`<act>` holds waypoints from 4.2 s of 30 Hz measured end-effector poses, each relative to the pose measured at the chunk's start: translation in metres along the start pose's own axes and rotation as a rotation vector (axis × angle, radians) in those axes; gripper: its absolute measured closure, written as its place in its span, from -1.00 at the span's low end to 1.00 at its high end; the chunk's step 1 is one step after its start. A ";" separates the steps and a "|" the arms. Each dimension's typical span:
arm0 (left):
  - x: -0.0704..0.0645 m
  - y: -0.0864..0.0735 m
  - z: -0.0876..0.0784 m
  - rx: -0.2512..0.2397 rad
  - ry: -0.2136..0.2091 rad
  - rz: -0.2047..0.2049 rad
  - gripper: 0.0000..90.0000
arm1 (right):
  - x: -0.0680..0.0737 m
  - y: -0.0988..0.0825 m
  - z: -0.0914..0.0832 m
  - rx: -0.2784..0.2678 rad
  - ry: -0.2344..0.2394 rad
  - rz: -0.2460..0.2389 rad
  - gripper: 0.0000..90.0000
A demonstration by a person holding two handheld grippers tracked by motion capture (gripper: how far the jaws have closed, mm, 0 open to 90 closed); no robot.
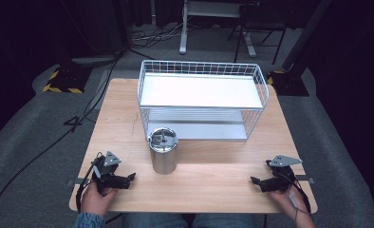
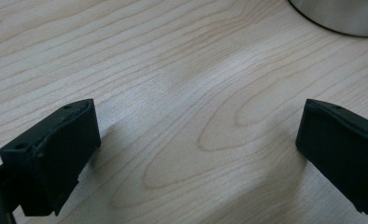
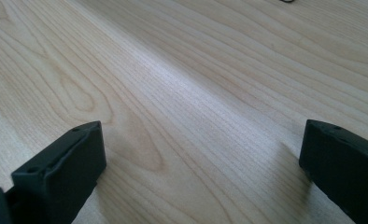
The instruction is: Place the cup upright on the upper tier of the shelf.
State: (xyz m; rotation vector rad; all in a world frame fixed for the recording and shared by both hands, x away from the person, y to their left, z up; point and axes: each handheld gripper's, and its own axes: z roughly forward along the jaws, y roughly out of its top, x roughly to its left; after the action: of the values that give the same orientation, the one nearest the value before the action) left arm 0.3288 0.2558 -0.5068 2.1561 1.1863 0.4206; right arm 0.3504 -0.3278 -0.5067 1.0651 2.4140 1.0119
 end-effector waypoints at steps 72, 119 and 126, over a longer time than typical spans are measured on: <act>-0.025 0.063 -0.065 -0.494 -0.340 0.126 -1.00 | 0.000 0.001 0.001 0.000 -0.004 -0.007 -0.99; -0.055 0.102 0.018 -0.500 -0.406 0.164 -1.00 | 0.000 0.000 0.000 -0.008 -0.009 -0.020 -0.93; -0.062 0.106 0.027 -0.508 -0.392 0.158 -1.00 | 0.001 0.000 0.000 -0.015 -0.010 -0.021 -0.91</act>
State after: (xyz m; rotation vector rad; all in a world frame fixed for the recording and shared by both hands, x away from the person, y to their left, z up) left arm 0.3774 0.1526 -0.4555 1.7815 0.6121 0.3047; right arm 0.3495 -0.3271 -0.5062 1.0354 2.4014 1.0138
